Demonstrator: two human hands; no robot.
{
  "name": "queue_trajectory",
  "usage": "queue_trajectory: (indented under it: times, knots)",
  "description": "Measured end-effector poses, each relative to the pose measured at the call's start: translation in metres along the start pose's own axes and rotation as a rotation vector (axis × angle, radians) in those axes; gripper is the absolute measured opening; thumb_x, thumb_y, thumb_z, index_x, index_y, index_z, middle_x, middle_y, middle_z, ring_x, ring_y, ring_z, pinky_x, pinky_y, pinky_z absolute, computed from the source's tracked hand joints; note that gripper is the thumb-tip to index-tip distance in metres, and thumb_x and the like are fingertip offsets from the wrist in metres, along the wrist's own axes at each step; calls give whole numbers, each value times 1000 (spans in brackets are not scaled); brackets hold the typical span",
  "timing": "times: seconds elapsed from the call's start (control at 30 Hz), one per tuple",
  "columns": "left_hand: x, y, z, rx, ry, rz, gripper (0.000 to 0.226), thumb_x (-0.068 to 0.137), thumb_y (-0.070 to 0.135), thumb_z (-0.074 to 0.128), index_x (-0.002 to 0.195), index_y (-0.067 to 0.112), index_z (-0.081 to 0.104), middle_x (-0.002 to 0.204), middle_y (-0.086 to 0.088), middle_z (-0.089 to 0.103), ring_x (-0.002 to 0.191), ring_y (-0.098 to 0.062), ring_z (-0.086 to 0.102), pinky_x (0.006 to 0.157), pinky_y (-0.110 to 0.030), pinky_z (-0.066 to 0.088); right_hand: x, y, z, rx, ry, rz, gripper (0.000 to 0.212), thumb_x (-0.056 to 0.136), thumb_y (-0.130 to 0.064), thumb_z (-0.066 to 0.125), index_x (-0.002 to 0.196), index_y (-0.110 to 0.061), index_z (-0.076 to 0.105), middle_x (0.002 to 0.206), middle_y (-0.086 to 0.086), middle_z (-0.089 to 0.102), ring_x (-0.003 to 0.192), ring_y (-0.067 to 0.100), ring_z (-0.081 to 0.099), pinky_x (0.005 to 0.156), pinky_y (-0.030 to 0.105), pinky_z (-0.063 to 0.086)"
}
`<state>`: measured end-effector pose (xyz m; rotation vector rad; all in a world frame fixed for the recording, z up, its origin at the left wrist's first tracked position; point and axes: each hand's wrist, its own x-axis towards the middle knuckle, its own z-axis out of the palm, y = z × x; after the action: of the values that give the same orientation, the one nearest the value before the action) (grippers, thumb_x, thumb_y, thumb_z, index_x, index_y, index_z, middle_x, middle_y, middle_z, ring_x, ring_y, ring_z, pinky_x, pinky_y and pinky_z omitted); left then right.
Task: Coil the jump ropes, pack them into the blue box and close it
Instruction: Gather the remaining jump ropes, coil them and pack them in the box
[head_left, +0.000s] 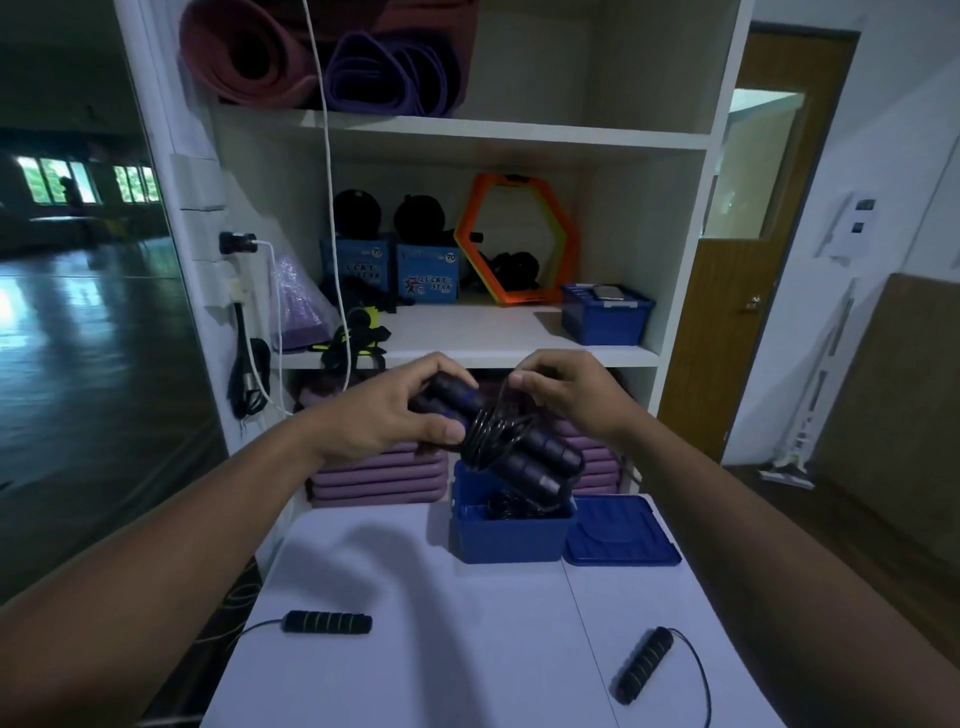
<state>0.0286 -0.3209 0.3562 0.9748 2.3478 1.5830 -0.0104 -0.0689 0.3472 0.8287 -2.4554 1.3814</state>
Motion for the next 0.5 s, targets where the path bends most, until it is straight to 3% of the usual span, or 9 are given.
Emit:
queue_trajectory:
  times: [0.1, 0.17, 0.23, 0.3, 0.4, 0.5]
  knots:
    - [-4, 6, 3, -351, 62, 67, 52, 78, 13, 76, 123, 3, 51, 104, -13, 59, 82, -24, 62, 66, -29, 56, -14, 7, 12, 204, -10, 52, 12, 96, -12, 57, 88, -6, 64, 82, 13, 65, 75, 24, 61, 69, 29, 51]
    - [1, 9, 8, -477, 212, 116, 53, 73, 16, 76, 119, 5, 52, 104, -12, 60, 79, -20, 64, 63, -26, 57, -22, 9, 33, 342, 30, 170, 23, 101, -15, 48, 83, -8, 60, 68, 4, 55, 58, 15, 46, 52, 22, 40]
    - [11, 12, 11, -504, 422, 143, 43, 77, 13, 73, 115, 9, 54, 101, -12, 61, 73, -19, 65, 62, -25, 58, -24, 15, 54, 384, 49, 194, 36, 104, -29, 44, 86, -3, 61, 62, 2, 47, 50, 11, 35, 45, 21, 29]
    - [22, 9, 12, -443, 611, 124, 36, 85, 10, 71, 115, 12, 53, 98, -12, 63, 68, -19, 66, 58, -22, 56, -22, 22, 68, 316, 51, 174, 40, 104, -30, 43, 91, 4, 57, 59, -1, 43, 47, 9, 32, 44, 22, 27]
    - [38, -8, 5, -200, 820, 56, 34, 90, 17, 72, 116, 18, 50, 102, -10, 67, 67, -18, 69, 55, -19, 53, -20, 23, 71, 19, 16, 135, 32, 103, -29, 44, 93, -2, 57, 62, -8, 45, 50, 6, 36, 50, 25, 31]
    - [45, -29, -5, 283, 883, -10, 36, 89, 24, 73, 113, 24, 46, 106, -3, 64, 84, -19, 67, 75, -32, 56, -21, 20, 68, -296, -80, 73, 28, 103, -33, 43, 93, -9, 54, 69, 1, 52, 59, 17, 45, 56, 32, 32]
